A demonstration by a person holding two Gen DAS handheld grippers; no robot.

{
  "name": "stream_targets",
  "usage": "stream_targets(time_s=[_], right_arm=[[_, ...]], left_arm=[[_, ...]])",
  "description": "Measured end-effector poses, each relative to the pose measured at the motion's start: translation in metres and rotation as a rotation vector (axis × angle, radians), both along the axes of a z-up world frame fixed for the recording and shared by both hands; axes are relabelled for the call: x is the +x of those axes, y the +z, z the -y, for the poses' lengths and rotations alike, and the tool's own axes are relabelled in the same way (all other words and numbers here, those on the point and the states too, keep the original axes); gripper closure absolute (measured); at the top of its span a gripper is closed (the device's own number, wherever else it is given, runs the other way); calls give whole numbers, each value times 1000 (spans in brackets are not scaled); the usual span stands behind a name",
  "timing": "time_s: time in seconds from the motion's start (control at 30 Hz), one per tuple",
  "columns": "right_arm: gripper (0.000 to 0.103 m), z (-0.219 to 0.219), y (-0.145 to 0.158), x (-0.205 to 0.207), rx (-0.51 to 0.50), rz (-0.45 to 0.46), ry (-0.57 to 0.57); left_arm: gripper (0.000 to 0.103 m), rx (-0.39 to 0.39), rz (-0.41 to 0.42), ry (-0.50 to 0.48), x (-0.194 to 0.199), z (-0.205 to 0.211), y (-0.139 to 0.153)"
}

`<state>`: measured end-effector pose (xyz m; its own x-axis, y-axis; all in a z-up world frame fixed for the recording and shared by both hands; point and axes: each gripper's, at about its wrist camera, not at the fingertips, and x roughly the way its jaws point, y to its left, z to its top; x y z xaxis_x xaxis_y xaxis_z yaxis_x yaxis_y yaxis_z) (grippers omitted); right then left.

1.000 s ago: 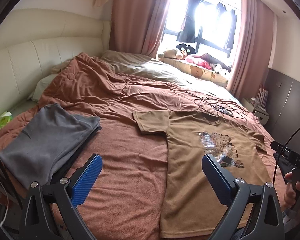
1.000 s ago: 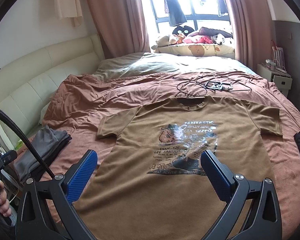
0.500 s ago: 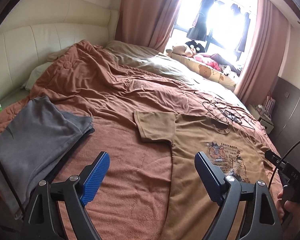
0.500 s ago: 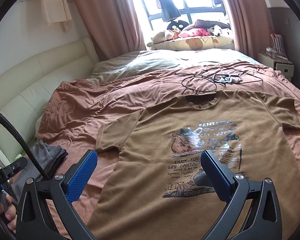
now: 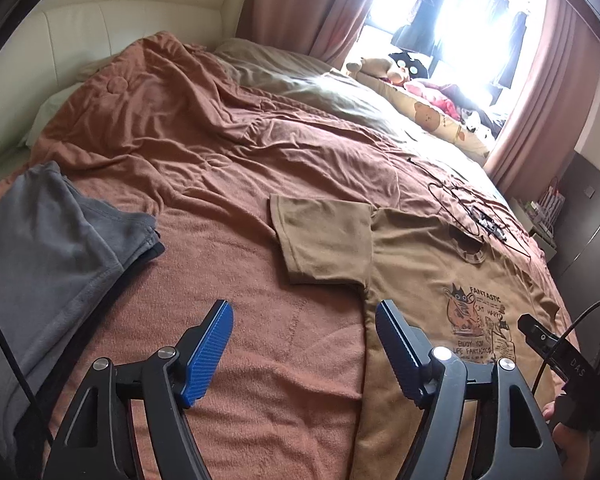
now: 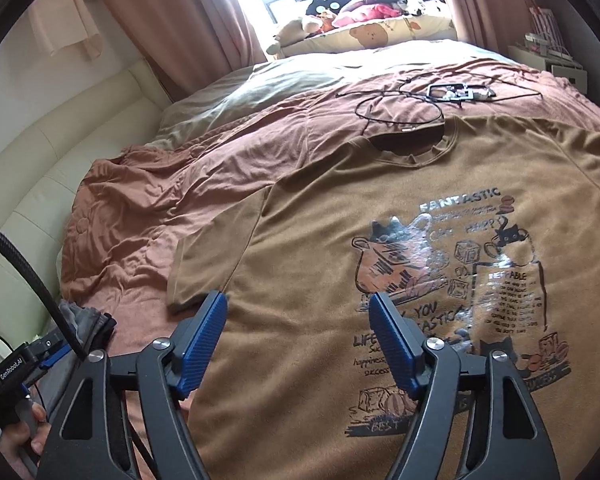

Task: Fold small clothes
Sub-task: 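Lower the left tool onto the shirt's side edge and close on it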

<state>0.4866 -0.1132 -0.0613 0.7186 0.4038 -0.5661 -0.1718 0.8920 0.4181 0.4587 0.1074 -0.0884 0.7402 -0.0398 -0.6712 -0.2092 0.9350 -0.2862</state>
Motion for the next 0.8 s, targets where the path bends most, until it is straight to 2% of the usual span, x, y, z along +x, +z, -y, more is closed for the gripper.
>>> stream_targets(time_s=[0.07, 0.5, 0.53, 0.57, 0.63, 0.7, 0.8], right_arm=[[41, -4, -7, 17, 30, -31, 4], [60, -42, -51, 126, 192, -196, 46], [60, -45, -55, 133, 212, -211, 46], [65, -47, -59, 140, 233, -221, 52], [69, -55, -68, 154, 261, -241, 69], [72, -61, -76, 165, 290, -256, 87], [82, -66, -88, 180, 330, -286, 103]], left_arm=[[31, -16, -20, 1, 14, -4, -8], [38, -110, -119, -1, 110, -27, -48], [41, -107, -129, 2, 117, -27, -51], [44, -101, -138, 4, 124, -29, -55], [56, -103, -162, 4, 137, -32, -64], [60, -122, -192, 14, 148, -36, -75], [61, -170, -225, 21, 162, -40, -91]])
